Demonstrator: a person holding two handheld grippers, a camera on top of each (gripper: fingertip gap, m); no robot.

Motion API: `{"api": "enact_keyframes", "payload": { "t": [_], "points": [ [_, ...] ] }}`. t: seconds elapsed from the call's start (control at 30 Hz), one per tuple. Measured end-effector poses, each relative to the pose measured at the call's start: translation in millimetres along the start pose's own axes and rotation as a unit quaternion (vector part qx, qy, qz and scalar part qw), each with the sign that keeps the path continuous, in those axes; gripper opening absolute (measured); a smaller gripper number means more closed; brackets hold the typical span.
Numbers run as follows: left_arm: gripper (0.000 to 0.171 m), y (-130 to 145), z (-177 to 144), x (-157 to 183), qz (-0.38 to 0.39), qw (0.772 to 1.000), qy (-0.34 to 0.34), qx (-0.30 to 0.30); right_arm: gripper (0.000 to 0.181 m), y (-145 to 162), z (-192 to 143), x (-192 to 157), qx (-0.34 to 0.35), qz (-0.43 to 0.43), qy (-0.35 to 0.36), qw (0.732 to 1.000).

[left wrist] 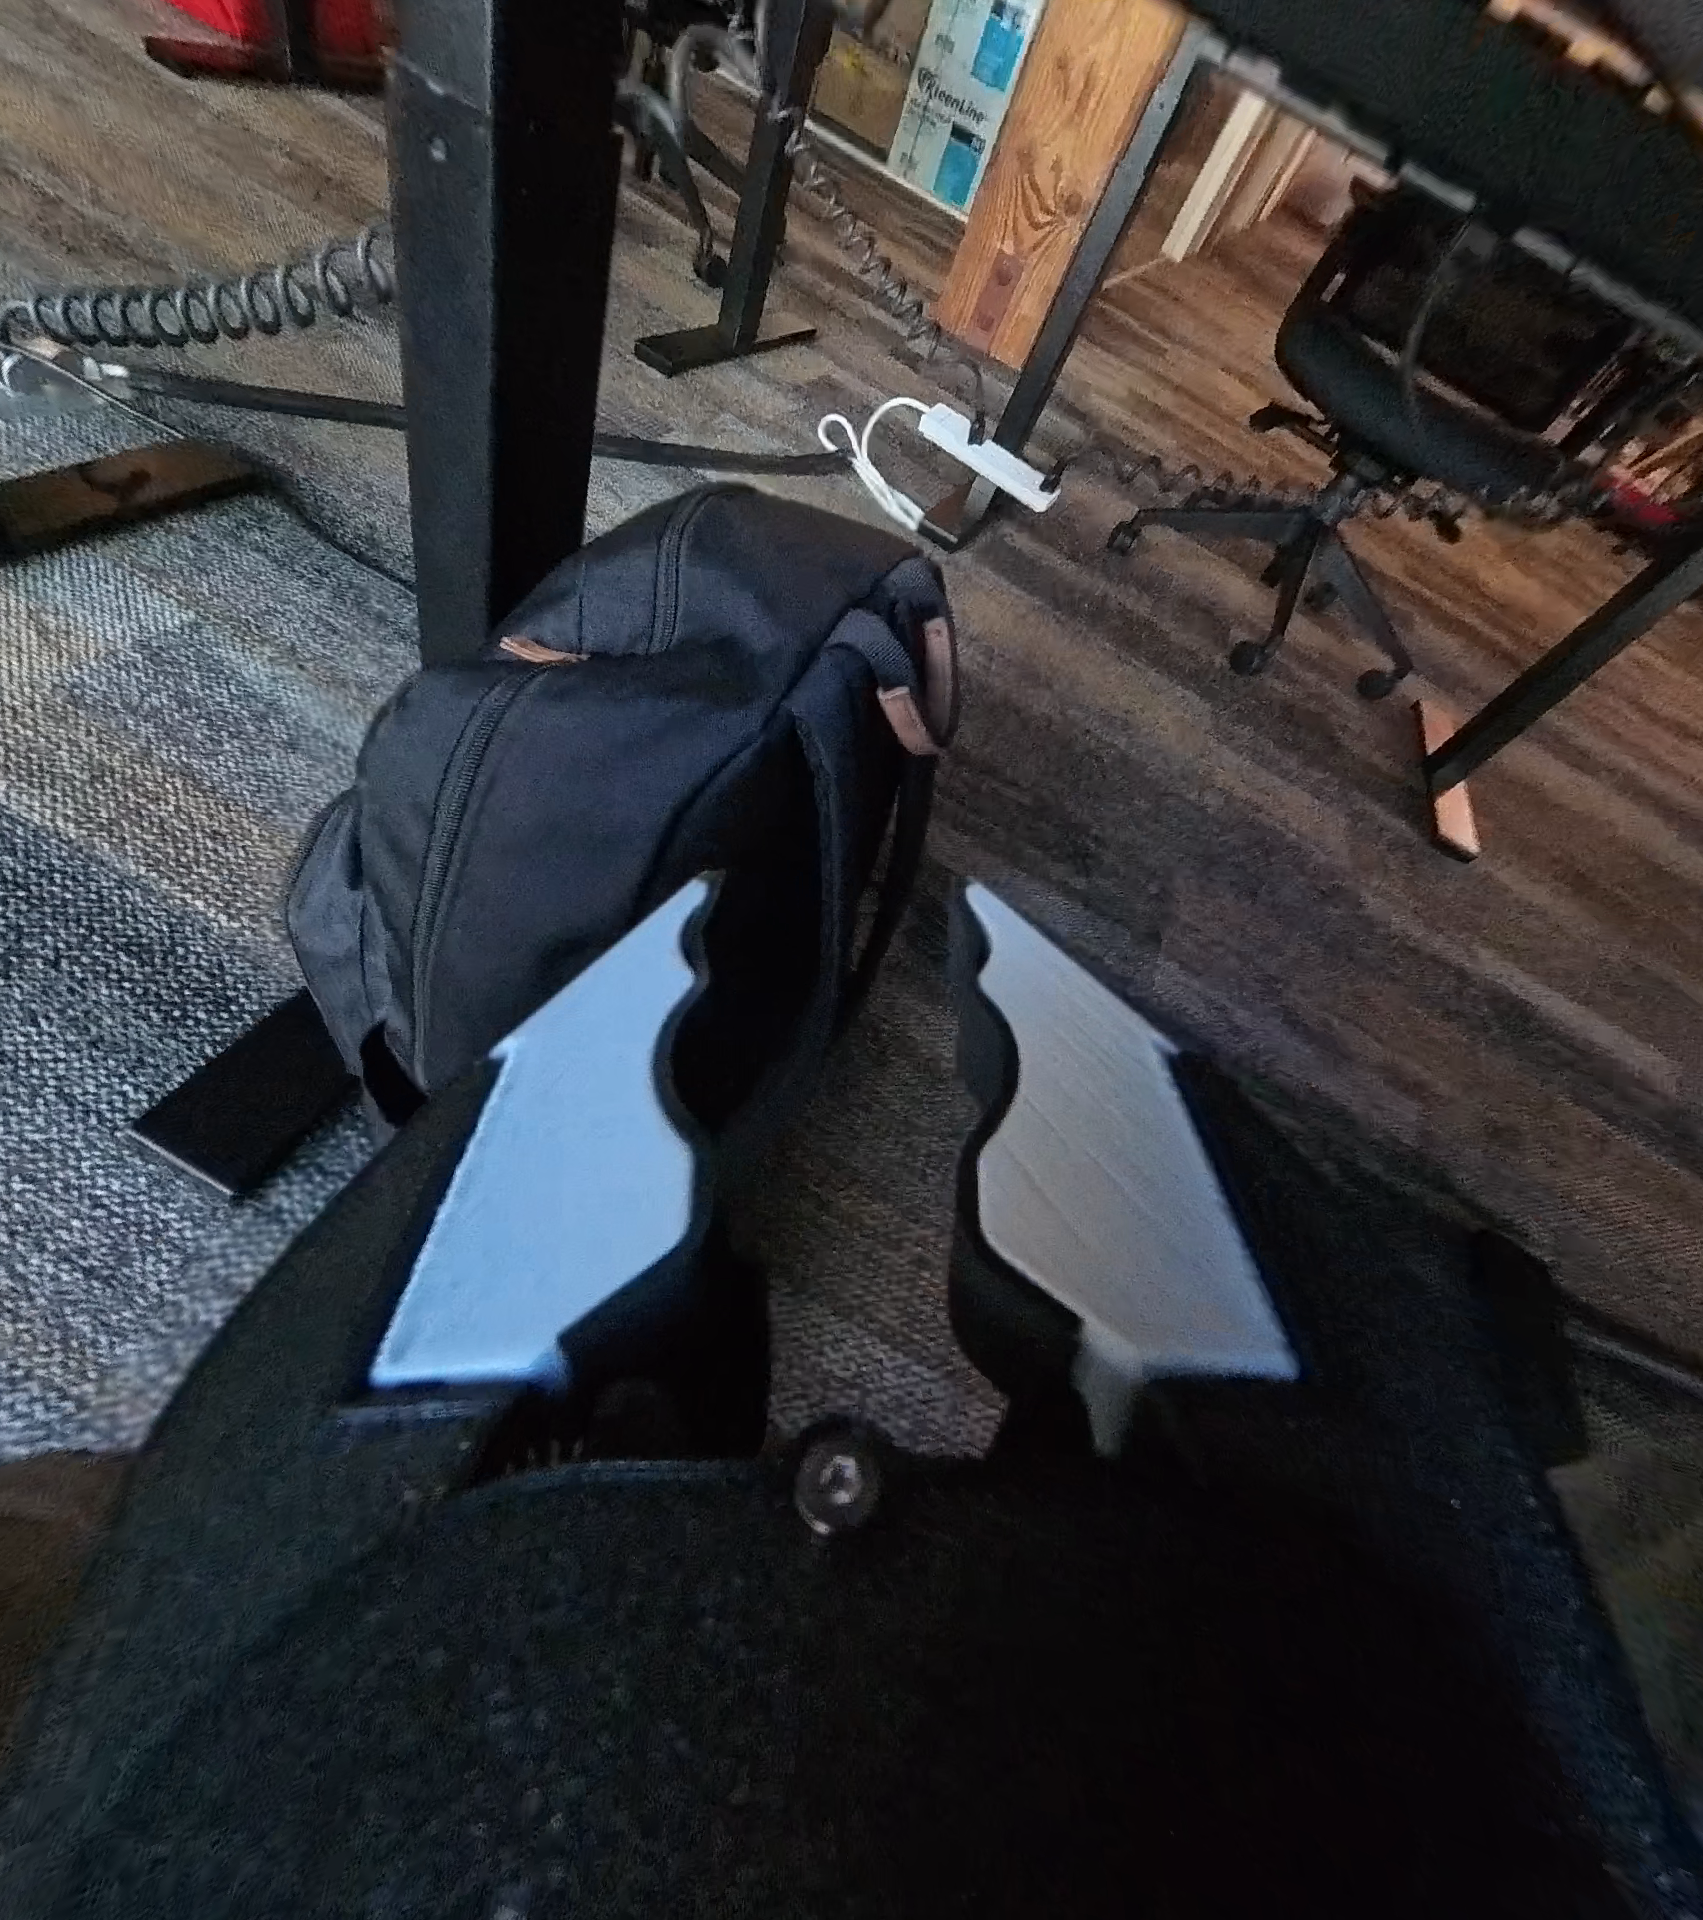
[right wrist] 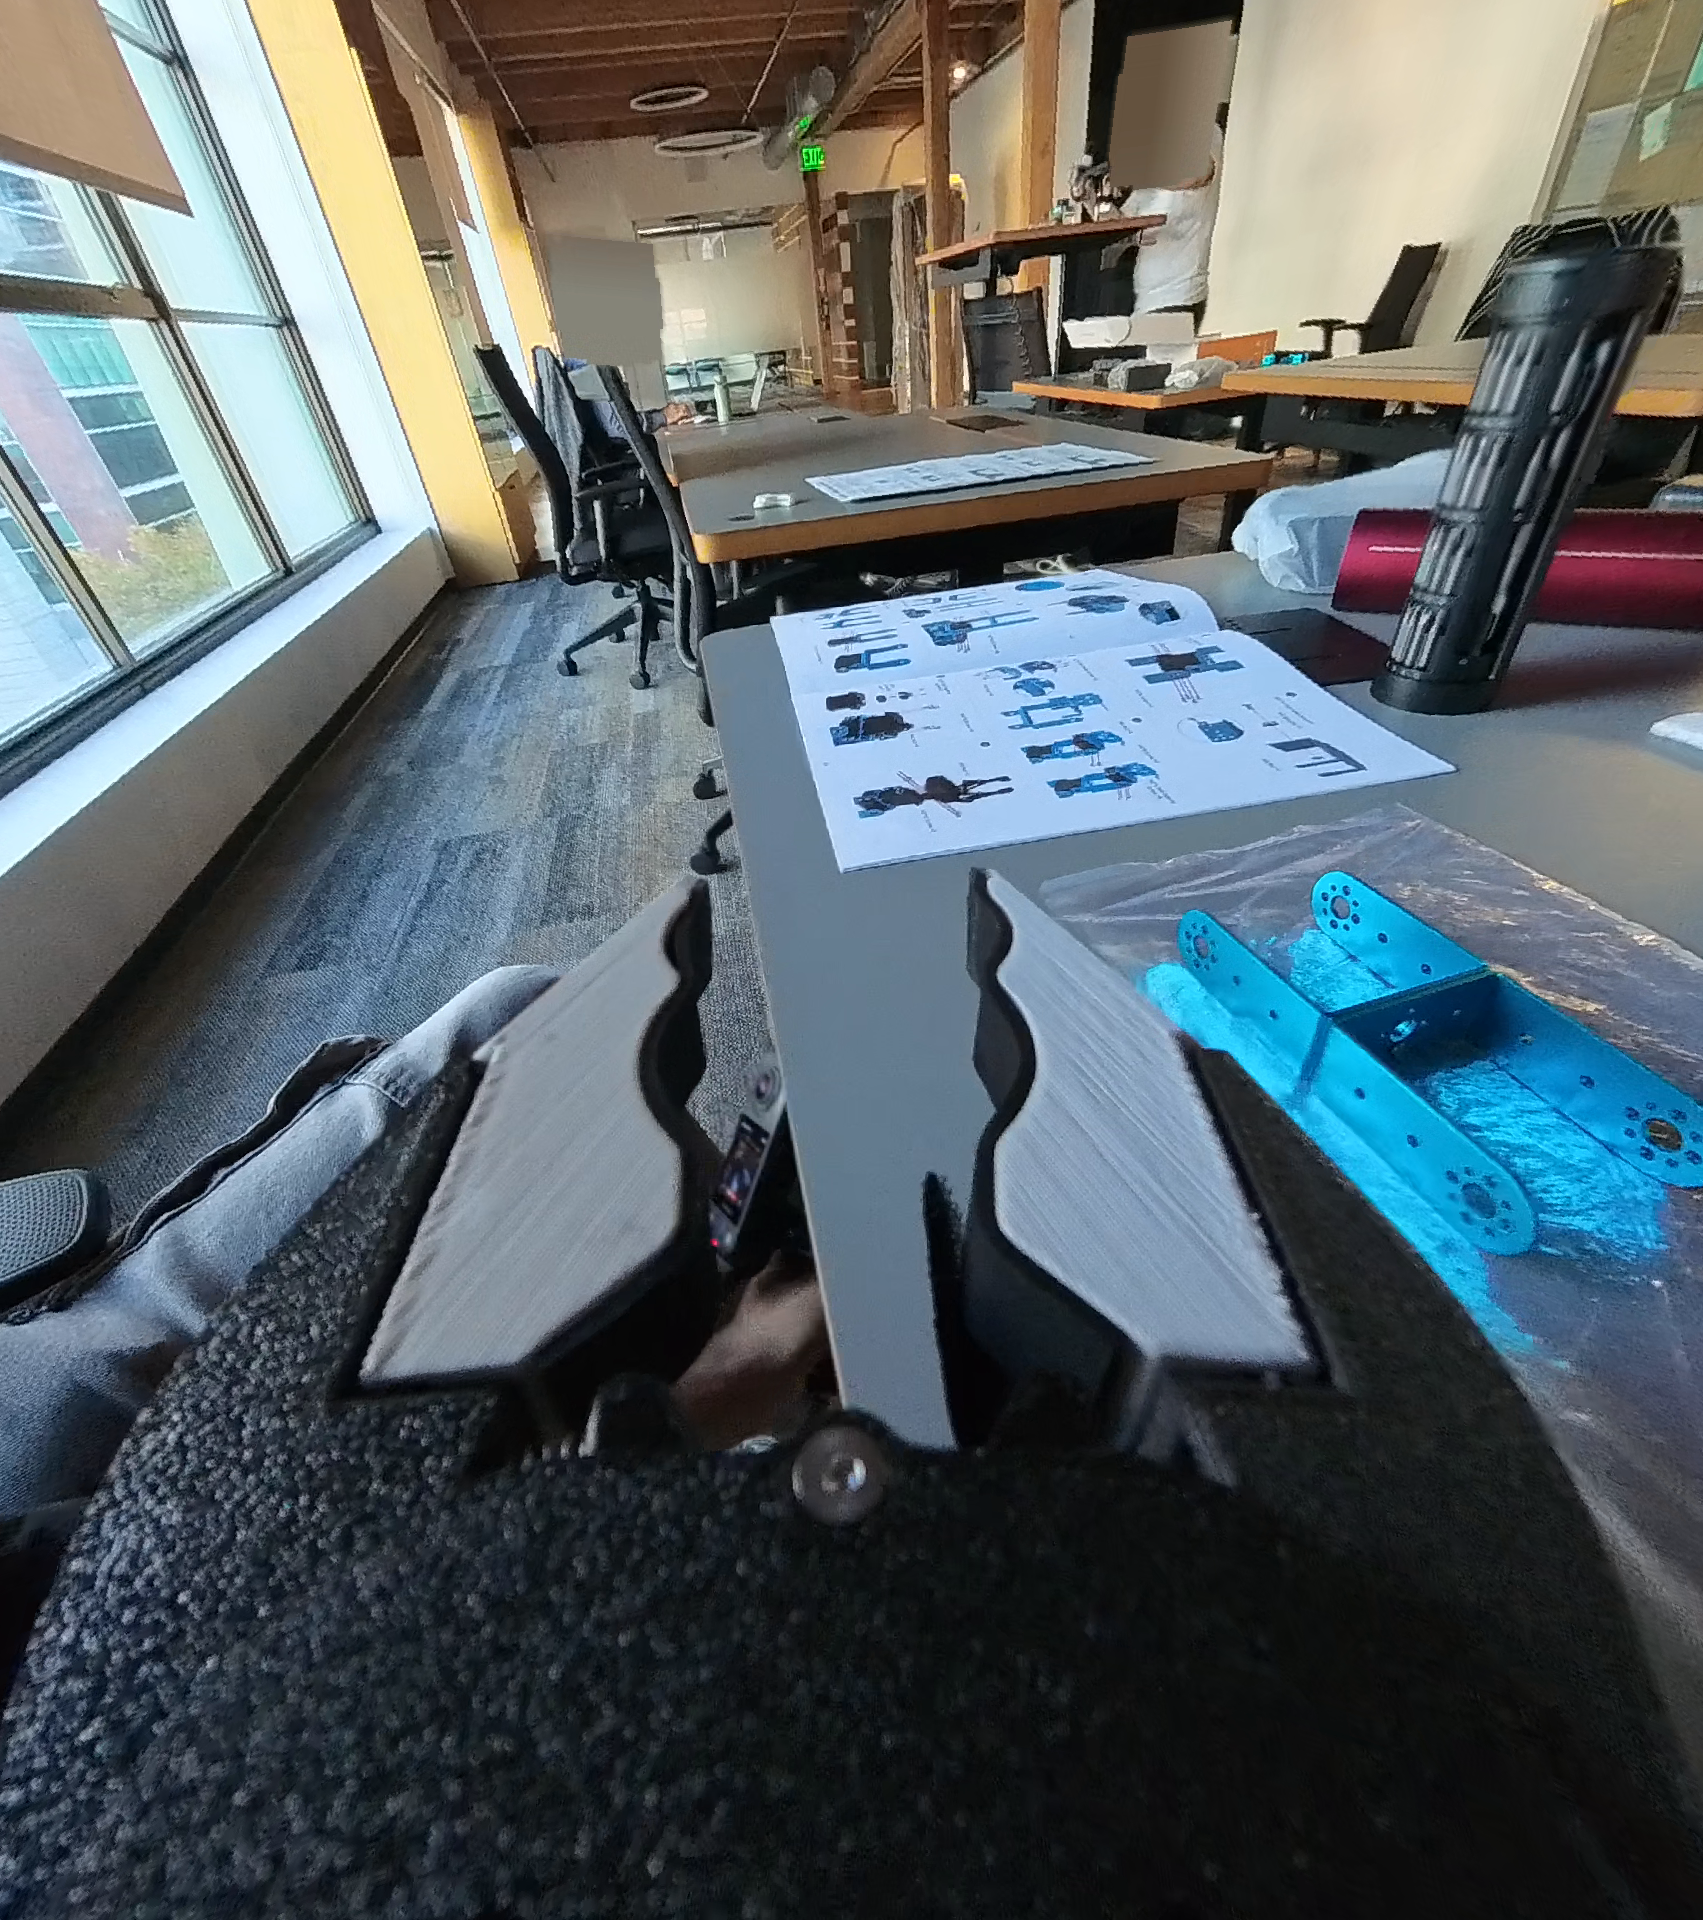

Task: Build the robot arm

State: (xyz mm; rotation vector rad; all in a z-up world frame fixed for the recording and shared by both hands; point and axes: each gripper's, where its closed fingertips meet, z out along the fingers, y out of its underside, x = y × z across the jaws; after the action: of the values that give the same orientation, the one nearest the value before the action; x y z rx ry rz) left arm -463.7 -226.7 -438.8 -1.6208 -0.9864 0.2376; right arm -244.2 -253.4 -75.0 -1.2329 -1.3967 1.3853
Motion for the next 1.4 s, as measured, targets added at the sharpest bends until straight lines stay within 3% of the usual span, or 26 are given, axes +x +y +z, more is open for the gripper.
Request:
{"api": "enact_keyframes", "payload": {
  "t": [0.1, 0.2, 0.23, 0.3, 0.4, 0.5, 0.6, 0.67, 0.77, 0.9, 1.0, 1.07, 1.17, 1.27, 1.4],
  "points": [
    [0.043, 12, 15, -4, 0.027, 0.999, 0.007, -0.036, 0.049, -14, -9, 14, -0.003, -0.015, 0.022, 1.000],
    [0.043, 16, -4, 11, 0.014, 0.993, 0.060, -0.098, 0.046, -38, -31, 47, -0.004, -0.044, 0.073, 0.996],
    [0.043, 19, -16, 17, 0.031, 0.987, 0.073, -0.137, 0.046, -43, -38, 61, -0.017, -0.055, 0.085, 0.995],
    [0.042, 9, -46, 26, 0.097, 0.979, 0.088, -0.158, 0.047, -45, -51, 100, -0.064, -0.080, 0.114, 0.988],
    [0.043, 6, -97, 16, 0.197, 0.953, 0.076, -0.218, 0.044, -42, -67, 166, -0.118, -0.098, 0.141, 0.978],
    [0.042, -10, -156, 14, 0.223, 0.947, 0.073, -0.218, 0.042, -23, -72, 209, -0.175, -0.088, 0.099, 0.976],
    [0.043, -36, -221, 30, 0.255, 0.941, 0.090, -0.202, 0.042, 8, -77, 236, -0.226, -0.071, 0.059, 0.970],
    [0.042, -75, -255, 51, 0.283, 0.941, 0.105, -0.155, 0.042, 30, -81, 239, -0.251, -0.028, 0.022, 0.967],
    [0.040, -144, -281, 104, 0.335, 0.911, 0.210, -0.116, 0.043, 45, -91, 223, -0.262, 0.034, -0.023, 0.964],
    [0.040, -231, -262, 176, 0.357, 0.858, 0.358, -0.086, 0.029, 46, -105, 222, -0.268, 0.002, 0.003, 0.963],
    [0.039, -273, -212, 225, 0.403, 0.810, 0.423, -0.040, 0.022, 59, -110, 220, -0.309, -0.008, 0.001, 0.951],
    [0.039, -288, -172, 256, 0.415, 0.792, 0.447, -0.030, 0.014, 64, -108, 220, -0.316, -0.014, 0.008, 0.949],
    [0.039, -287, -127, 295, 0.428, 0.753, 0.499, -0.042, 0.009, 70, -103, 218, -0.316, -0.007, 0.016, 0.949],
    [0.039, -272, -90, 310, 0.447, 0.739, 0.500, -0.066, 0.011, 83, -102, 218, -0.347, -0.005, 0.018, 0.938],
    [0.039, -256, -90, 309, 0.445, 0.720, 0.526, -0.079, 0.011, 87, -101, 224, -0.351, -0.005, 0.030, 0.936]
  ]
}}
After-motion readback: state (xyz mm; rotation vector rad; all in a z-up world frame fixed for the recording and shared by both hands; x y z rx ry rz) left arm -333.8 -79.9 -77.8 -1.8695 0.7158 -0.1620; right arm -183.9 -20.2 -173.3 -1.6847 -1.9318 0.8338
